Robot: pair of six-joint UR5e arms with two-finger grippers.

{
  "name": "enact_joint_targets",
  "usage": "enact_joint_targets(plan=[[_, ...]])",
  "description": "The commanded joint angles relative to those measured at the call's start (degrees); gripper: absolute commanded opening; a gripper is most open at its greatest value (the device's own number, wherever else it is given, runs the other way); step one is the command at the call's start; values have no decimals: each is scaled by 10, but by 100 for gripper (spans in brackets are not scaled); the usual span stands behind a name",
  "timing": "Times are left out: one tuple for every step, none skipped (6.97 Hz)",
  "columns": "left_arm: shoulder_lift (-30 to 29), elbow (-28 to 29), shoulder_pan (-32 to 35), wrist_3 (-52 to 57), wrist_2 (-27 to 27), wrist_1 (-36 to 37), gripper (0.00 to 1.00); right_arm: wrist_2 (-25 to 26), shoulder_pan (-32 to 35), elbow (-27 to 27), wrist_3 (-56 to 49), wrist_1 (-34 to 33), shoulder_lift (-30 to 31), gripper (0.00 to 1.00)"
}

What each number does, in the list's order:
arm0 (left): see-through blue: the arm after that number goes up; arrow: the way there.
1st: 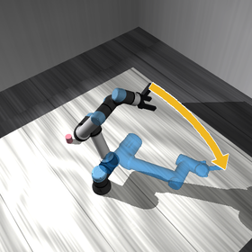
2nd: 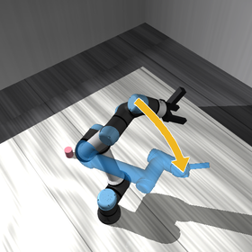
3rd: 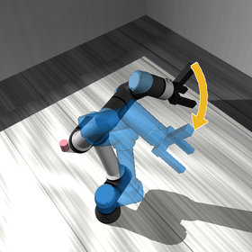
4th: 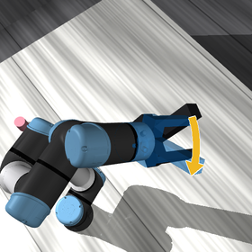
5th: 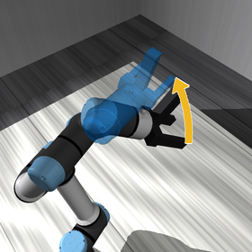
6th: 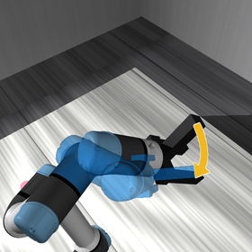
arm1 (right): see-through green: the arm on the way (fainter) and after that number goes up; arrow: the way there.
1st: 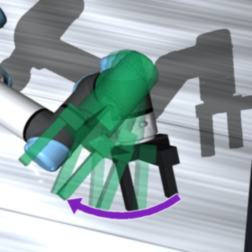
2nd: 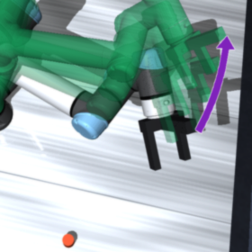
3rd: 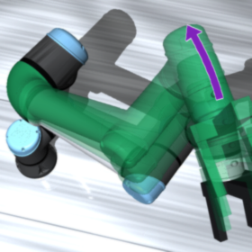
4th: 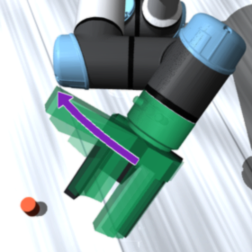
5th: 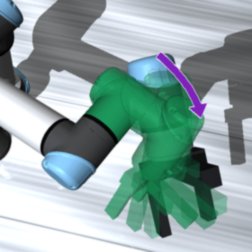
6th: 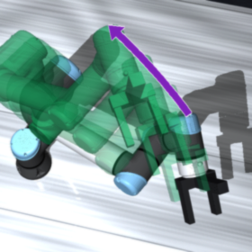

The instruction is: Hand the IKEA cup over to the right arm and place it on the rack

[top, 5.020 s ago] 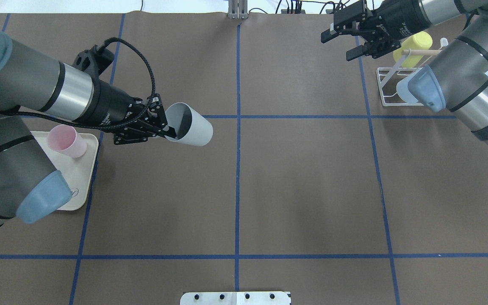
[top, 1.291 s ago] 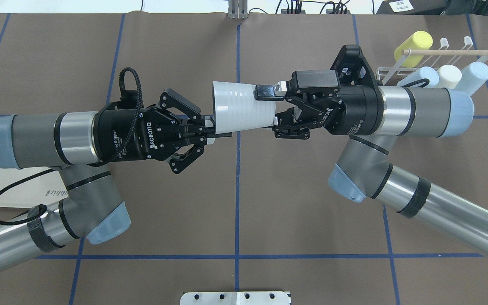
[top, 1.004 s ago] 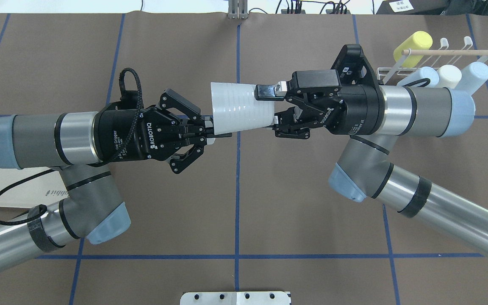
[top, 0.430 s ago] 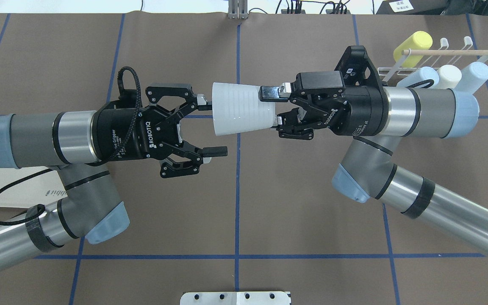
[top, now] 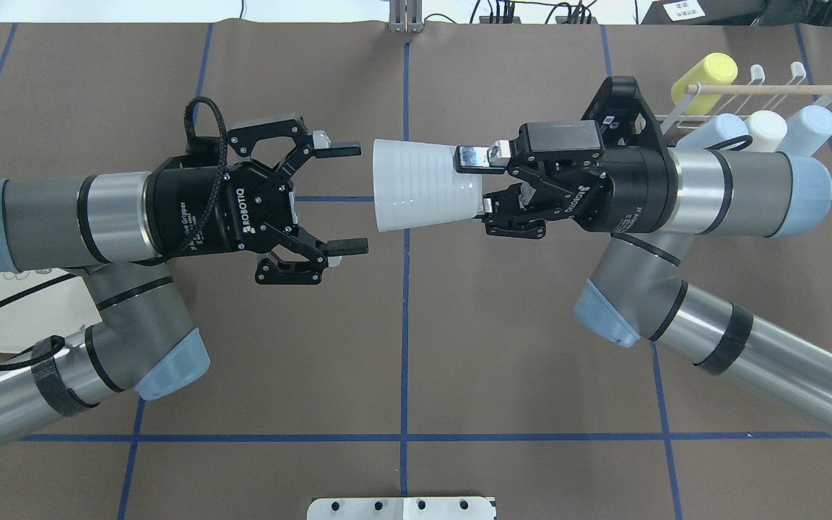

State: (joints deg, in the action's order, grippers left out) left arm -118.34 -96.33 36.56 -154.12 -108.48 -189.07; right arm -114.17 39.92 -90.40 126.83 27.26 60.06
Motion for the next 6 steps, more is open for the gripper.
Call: enact_joint_targets(plan=[[34,5,39,42,-20,4,100,0,24,-11,-9,-3,25,7],[38,7,74,59,-48,29,100,-9,64,1,-23,-22,35,7],[37,7,107,99,-98,68,100,-43,93,11,-87,-77,41,9],[41,15,125,164,-130,110,100,-82,121,10,-184,-158,55,10],[43,18,145,234,-156,173,100,-118,161,12,-256,-225,66,10],[43,18,165,330,-201,251,100,-179,224,10,-324,-305,67,10]])
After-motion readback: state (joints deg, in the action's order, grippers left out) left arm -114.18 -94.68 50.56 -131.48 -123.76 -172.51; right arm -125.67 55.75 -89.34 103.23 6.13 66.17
